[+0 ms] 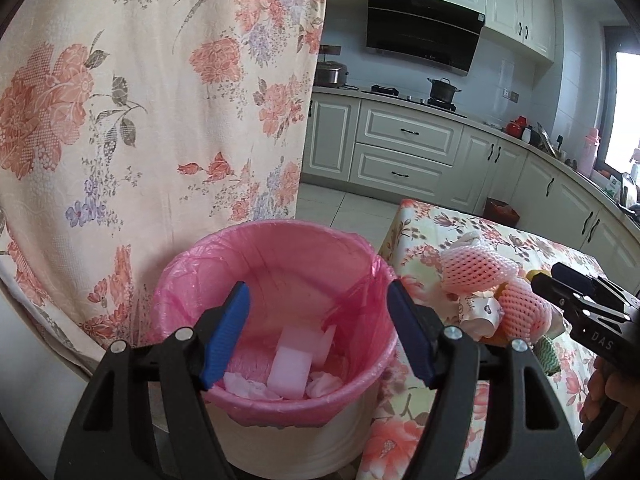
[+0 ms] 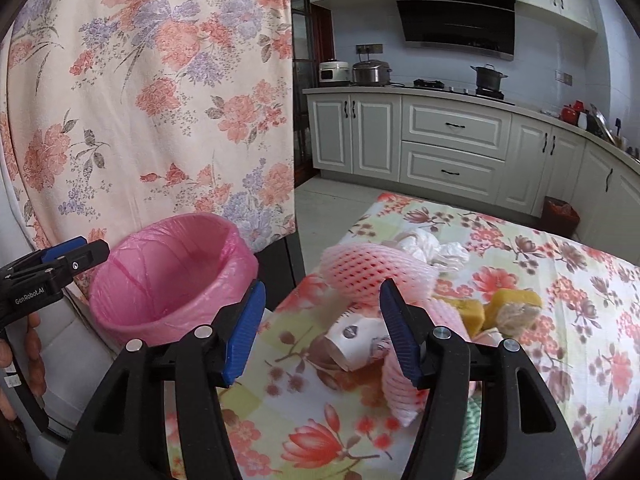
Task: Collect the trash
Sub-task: 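Return the left gripper over the table toward the green-and-white cloth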
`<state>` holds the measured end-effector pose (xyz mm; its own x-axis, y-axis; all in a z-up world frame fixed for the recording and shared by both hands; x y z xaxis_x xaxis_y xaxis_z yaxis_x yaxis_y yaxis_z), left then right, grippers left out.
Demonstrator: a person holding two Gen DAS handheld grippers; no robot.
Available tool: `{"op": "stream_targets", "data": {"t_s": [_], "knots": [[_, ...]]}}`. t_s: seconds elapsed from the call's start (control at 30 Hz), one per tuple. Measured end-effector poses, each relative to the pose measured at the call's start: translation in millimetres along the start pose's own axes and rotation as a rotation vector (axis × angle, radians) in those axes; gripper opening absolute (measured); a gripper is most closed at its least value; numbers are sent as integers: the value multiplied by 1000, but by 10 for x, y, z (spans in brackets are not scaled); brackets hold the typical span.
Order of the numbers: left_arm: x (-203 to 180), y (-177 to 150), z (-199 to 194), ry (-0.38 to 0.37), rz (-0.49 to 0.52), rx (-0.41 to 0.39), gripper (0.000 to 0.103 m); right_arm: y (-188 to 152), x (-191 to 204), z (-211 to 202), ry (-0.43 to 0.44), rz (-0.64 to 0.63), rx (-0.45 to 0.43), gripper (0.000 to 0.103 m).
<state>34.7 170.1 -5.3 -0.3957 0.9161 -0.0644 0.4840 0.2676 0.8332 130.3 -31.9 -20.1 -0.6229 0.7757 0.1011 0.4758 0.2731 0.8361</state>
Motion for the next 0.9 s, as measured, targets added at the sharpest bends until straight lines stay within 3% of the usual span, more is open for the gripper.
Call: {"op": "stream_targets", "data": {"t_s": [0.53, 0.9], "knots": [[-660, -99, 51, -70, 75, 20, 72, -520, -1016, -341, -142, 142, 34, 61], [-1082, -237, 166, -134, 117, 62, 72, -819, -1311, -349, -168, 204, 84, 66]]}}
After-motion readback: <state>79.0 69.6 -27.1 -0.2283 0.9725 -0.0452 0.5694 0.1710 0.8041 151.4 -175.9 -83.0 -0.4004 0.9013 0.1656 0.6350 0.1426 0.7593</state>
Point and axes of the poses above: each gripper's, at about its wrist camera, not at the fingertips, and z roughly the way its jaws point, x to its left, y to its top, the point moved 9 cm from there along z, roughly the way its jaws point, and after that the axes turned 3 degrees about y, right-handed, at the moved point
